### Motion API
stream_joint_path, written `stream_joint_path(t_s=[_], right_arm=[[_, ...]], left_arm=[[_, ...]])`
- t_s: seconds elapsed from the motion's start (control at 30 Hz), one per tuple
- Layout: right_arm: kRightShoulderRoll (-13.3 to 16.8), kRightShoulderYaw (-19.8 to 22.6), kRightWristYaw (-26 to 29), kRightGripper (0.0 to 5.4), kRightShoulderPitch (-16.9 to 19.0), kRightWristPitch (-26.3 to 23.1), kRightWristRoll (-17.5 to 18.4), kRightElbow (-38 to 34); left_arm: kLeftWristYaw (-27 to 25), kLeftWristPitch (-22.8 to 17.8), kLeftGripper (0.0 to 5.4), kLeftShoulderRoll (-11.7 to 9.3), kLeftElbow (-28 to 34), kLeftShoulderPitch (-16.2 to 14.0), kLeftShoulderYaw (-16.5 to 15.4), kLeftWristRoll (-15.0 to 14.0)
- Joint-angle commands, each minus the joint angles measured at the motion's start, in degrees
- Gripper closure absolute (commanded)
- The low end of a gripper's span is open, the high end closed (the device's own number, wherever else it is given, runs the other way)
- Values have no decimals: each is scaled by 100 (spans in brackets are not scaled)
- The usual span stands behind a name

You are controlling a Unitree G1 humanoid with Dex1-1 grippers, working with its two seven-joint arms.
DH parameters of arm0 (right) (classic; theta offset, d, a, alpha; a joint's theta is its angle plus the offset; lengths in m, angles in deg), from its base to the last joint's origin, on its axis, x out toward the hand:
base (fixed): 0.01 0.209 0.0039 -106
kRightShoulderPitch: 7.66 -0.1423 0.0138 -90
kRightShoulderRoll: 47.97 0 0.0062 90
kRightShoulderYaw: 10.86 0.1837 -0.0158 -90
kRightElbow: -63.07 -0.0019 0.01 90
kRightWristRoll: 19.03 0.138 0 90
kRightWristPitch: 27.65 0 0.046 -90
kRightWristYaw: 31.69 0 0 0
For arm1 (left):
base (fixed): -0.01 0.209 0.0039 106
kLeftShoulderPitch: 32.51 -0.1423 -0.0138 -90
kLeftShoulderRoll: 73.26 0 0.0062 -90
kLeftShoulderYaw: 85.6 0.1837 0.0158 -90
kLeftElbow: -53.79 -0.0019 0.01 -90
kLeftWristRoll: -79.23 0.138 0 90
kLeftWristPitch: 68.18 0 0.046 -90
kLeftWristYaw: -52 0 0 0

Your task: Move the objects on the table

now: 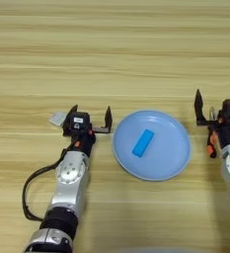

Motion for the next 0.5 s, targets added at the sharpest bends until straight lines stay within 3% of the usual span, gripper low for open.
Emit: stream_joint_path(t_s=[0.03,0.5], right_arm=[[161,195,-157,0,-76,174,-107,-253],[284,420,-453,0,9,559,-310,-483]], left_arm=[[-5,45,1,9,-75,90,8,28],[-21,91,1,15,-177,129,15,36]])
